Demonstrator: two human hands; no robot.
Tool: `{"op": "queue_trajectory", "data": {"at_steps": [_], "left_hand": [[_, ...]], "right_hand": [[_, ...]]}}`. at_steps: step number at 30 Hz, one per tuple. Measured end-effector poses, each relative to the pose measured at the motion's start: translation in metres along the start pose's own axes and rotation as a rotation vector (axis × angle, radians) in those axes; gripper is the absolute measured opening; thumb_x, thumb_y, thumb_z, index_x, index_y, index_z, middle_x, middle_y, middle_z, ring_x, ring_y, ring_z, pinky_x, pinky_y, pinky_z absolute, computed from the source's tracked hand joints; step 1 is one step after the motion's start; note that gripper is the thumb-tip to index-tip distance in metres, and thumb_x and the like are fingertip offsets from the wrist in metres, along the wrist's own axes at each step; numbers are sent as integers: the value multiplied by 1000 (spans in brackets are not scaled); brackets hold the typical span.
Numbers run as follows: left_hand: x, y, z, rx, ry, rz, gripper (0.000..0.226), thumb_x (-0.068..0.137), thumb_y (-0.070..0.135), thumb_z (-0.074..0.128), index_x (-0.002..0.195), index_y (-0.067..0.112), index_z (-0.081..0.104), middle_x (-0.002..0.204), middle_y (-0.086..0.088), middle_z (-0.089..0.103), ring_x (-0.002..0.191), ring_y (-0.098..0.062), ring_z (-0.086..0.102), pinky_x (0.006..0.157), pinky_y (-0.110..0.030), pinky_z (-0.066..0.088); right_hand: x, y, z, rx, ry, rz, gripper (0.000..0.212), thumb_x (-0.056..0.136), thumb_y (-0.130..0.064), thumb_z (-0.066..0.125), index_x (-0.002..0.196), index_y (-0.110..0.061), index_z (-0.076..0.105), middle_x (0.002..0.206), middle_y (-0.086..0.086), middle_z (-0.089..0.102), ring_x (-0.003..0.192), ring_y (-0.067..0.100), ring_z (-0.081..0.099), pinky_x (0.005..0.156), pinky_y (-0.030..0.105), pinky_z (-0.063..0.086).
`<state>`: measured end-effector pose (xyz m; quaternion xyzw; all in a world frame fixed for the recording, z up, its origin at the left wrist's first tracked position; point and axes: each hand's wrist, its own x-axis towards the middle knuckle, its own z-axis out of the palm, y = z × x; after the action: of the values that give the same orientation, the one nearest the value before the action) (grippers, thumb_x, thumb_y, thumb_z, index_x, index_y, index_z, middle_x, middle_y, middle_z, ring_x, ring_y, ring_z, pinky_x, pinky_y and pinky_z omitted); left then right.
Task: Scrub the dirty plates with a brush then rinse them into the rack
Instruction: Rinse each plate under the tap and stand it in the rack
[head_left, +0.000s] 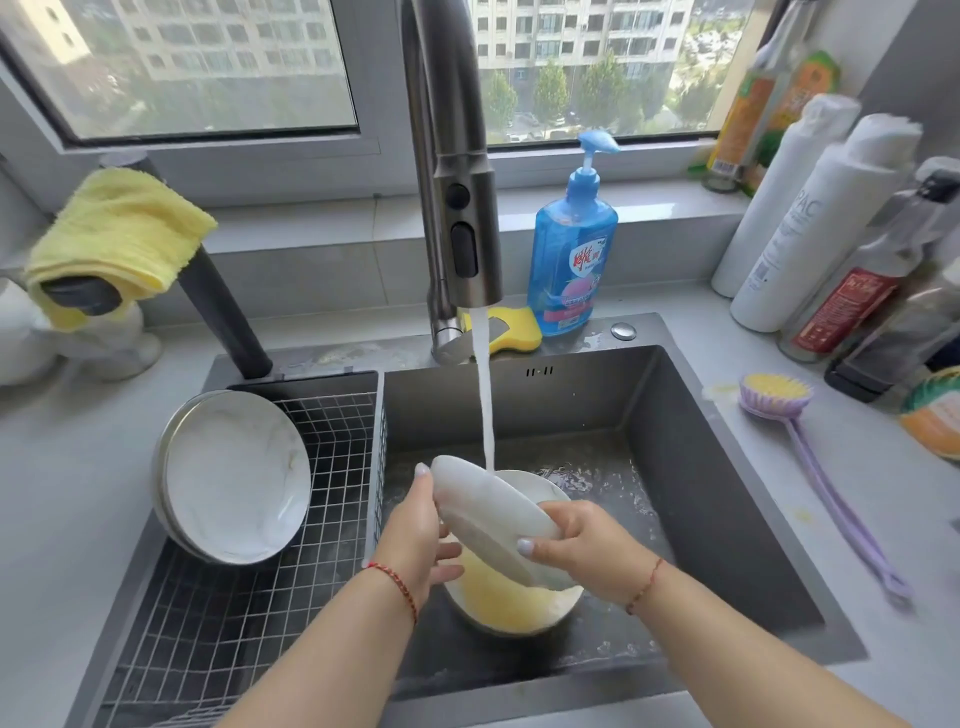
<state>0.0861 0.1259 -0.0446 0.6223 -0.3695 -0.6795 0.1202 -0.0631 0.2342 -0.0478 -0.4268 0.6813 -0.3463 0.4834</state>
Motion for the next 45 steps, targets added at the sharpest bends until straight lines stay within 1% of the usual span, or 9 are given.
{"op": "queue_trajectory", "data": {"at_steps": [4,9,16,20,23,28,34,37,45], "left_hand": [[6,-14,-8,-11,94,35,59,103,56,27,128,11,56,105,-9,63,93,-23,59,95,-44,49],[0,-15,-11,15,98,82,59,104,53,28,143,13,48,147,-11,47,135,-31,43,115,-52,33],[-6,-17,-12,-15,65,17,68,101,59,30,153,15,31,159,-10,30,144,-34,32,118,-51,28],[-8,-18,-14,-127,7,2,63,104,51,32,153,12,30,154,-14,38,136,-34,43,110,-50,38],[-9,-17,-16,-259,-57,-13,60,105,49,34,150,10,35,124,-16,61,121,-36,57,99,-51,49],[-16,-17,-16,-298,-120,10,43,106,44,35,125,9,51,106,-17,68,98,-32,68,76,-43,55],[-16,-28,-11,-173,-124,-46,44,105,47,36,101,10,61,94,-14,70,92,-29,66,78,-44,55],[-12,-37,-9,-133,-130,-94,50,103,51,37,108,9,63,105,-15,68,101,-31,62,102,-56,46],[-20,-28,-17,-239,-96,-171,61,101,54,41,147,14,38,145,-29,37,131,-45,43,103,-64,42]], "right_hand": [[10,-17,-2,20,-71,44,20,88,-19,68,107,-22,66,97,0,68,83,15,64,76,31,56],[23,-20,2,359,27,95,23,82,-23,72,104,-15,71,102,7,73,97,31,67,82,47,56],[34,-9,5,993,242,172,22,93,-10,55,113,-9,64,102,12,72,92,32,67,79,47,55],[30,5,-1,1263,304,228,17,92,-12,55,106,-8,65,93,10,74,87,27,69,68,45,60],[22,18,-5,1365,300,266,32,88,-15,59,117,-2,63,113,18,69,102,35,66,75,56,55],[4,45,-15,1419,161,197,70,31,-7,96,98,2,75,114,23,67,98,41,66,75,63,52],[-3,52,-40,1125,66,124,85,32,-22,98,109,-2,69,104,21,70,90,36,69,73,48,58],[0,37,-49,870,-77,88,81,44,-28,95,115,-4,66,106,21,68,90,35,68,79,48,56],[9,-10,-27,312,-86,48,33,66,-21,75,98,-14,74,93,11,73,83,26,70,77,41,57]]}}
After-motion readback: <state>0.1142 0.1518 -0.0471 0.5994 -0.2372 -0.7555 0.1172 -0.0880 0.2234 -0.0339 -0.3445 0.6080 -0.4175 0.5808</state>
